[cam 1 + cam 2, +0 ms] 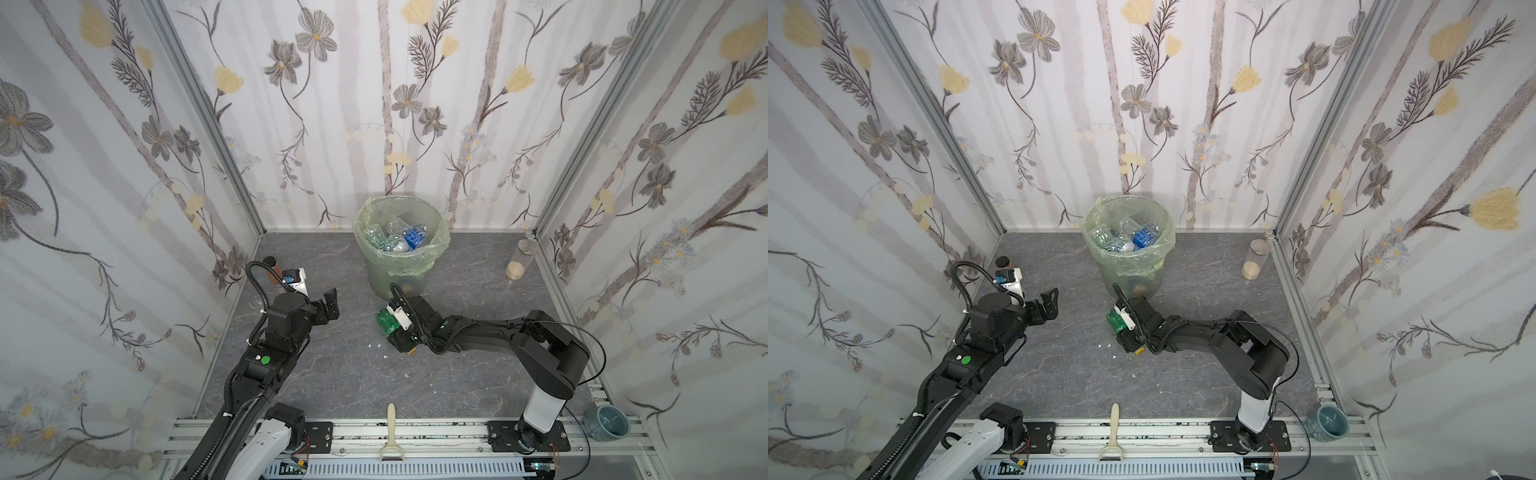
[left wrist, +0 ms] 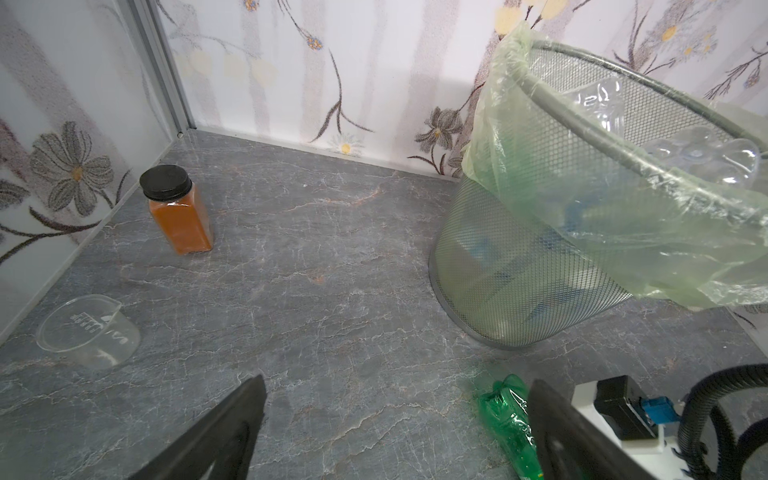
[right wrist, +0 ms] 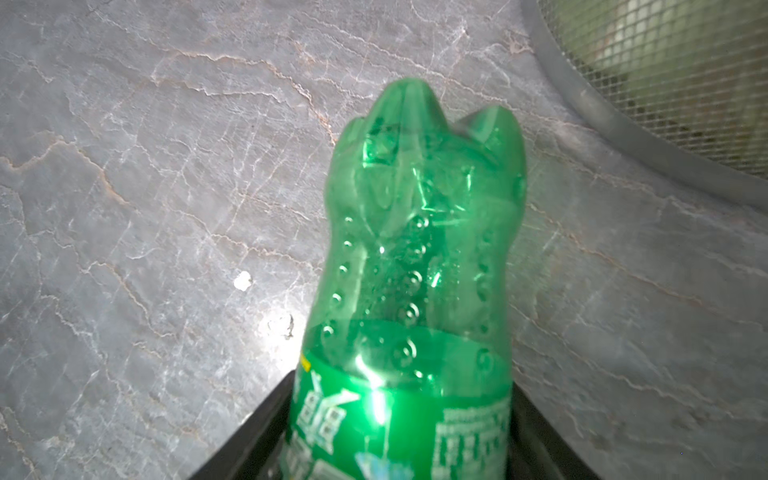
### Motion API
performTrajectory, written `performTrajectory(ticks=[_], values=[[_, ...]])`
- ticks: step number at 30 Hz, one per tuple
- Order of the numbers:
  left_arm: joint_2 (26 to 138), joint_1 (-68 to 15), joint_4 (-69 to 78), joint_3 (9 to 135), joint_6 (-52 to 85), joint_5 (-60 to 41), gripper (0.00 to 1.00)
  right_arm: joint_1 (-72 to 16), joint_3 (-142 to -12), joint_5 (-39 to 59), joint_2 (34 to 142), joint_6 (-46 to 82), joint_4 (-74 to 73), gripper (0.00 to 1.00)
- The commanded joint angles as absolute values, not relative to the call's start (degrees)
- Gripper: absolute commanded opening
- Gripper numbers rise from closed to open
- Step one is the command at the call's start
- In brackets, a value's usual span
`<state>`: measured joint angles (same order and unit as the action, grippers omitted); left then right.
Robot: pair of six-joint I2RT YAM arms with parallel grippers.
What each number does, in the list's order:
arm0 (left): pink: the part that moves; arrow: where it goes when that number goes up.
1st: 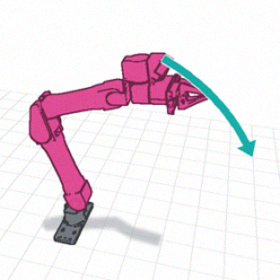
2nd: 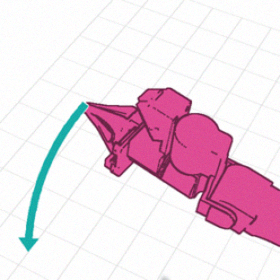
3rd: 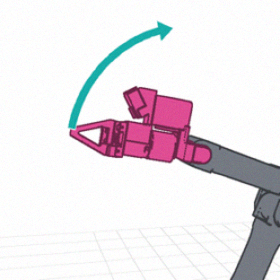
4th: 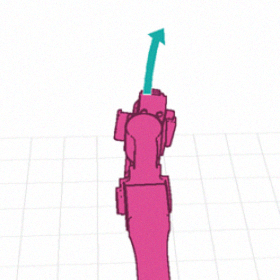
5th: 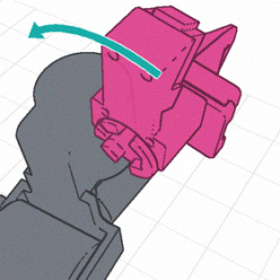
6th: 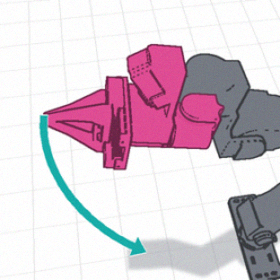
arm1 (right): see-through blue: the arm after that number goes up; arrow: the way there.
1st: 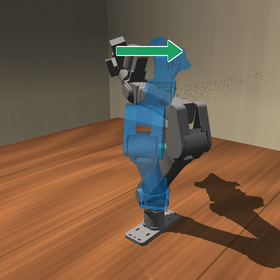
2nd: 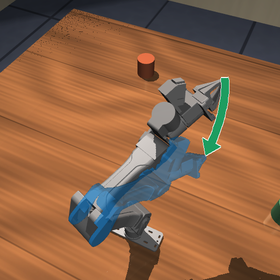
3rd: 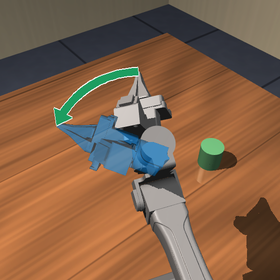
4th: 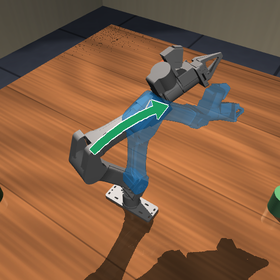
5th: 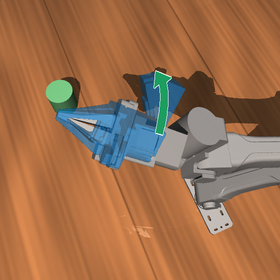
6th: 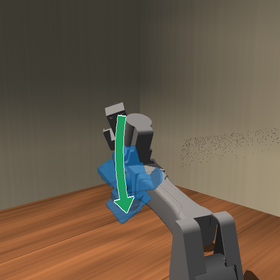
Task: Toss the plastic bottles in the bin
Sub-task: 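Withdraw the left gripper while the right grasps the last Sprite bottle, then lift the Sprite bottle over the bin and open the right gripper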
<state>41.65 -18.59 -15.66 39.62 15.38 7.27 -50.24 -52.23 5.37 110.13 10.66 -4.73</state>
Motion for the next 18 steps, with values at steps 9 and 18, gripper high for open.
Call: performTrajectory(ticks=[9,18], values=[[42.33,-18.11,-14.85,39.37,15.85,7.04,1.00,-49.86,-41.43,0.56,94.79,12.48,-1.67,0.57],[44.28,-17.93,-14.68,39.54,14.61,6.77,1.00,-48.19,-40.14,0.51,75.60,13.20,8.49,0.50]])
